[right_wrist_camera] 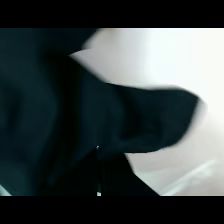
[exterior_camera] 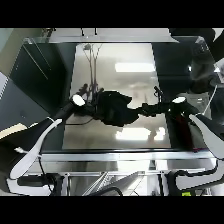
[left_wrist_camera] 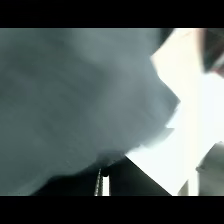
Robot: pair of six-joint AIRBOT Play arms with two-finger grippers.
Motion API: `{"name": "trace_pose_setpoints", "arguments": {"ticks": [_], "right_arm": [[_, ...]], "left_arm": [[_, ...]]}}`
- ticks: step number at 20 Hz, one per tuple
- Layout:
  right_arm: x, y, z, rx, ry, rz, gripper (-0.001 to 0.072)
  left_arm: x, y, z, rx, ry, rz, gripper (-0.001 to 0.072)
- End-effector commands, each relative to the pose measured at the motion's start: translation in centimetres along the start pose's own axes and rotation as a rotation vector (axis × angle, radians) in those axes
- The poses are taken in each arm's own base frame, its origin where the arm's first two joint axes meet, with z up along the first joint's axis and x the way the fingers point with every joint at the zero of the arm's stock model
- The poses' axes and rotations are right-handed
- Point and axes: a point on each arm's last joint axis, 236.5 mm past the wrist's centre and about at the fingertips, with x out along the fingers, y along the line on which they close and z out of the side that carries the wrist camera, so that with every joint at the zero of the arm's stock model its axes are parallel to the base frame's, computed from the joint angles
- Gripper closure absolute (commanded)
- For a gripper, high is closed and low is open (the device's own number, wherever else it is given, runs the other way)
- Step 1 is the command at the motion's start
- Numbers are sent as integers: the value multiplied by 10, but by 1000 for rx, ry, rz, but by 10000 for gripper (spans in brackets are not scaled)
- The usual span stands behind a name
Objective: Fold the shirts.
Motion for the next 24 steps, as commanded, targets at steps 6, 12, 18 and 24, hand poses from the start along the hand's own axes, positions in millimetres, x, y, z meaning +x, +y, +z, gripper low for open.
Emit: {"name": "trace_pose_setpoints", "arguments": {"ticks": [6, 12, 18, 24], "right_arm": [[-164, 230, -11, -584, -206, 175, 695], [-321, 373, -65, -1083, -763, -127, 695], [-319, 376, -45, -1086, -699, -117, 695], [-156, 216, 32, -680, -182, -55, 695]], "left_arm": [[-185, -167, 34, 351, -284, -135, 689], [-314, -249, 5, 550, -534, -131, 689], [-318, -227, 17, 562, -535, 0, 689], [-179, -67, 62, 304, -201, 90, 689]]}}
